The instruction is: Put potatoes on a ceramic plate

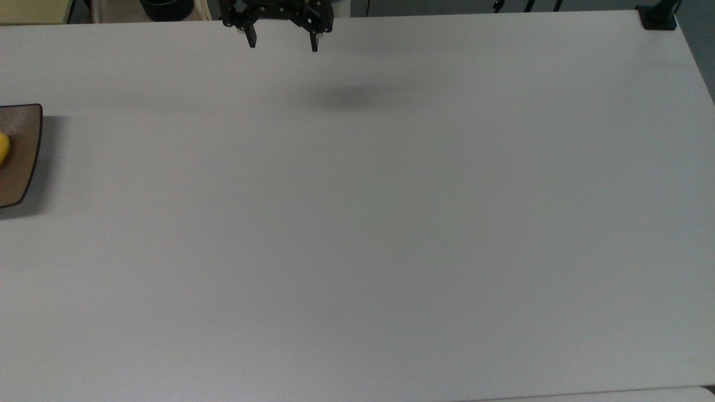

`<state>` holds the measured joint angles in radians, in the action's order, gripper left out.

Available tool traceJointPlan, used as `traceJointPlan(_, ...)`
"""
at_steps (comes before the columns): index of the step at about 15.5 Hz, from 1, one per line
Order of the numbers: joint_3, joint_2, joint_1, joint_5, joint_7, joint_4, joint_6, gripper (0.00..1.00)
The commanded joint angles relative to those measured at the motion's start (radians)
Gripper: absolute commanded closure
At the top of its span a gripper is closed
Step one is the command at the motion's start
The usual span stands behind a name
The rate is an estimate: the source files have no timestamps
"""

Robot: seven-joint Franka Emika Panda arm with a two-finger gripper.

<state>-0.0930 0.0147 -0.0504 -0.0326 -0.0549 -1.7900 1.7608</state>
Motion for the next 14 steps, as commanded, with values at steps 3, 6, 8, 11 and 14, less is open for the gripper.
traceJointPlan(3,0.010,-0.004,-0.003,-0.020,0.047,-0.005,0.051,0.00)
traceJointPlan(6,0.010,-0.004,-0.006,-0.018,0.058,-0.005,0.057,0.00)
traceJointPlan(8,0.010,-0.006,-0.005,-0.010,0.046,-0.005,0.057,0.00)
traceJointPlan(11,0.010,-0.009,-0.002,0.014,0.044,-0.005,0.059,0.00)
traceJointPlan(14,0.012,-0.010,0.001,0.028,0.044,-0.005,0.069,0.00)
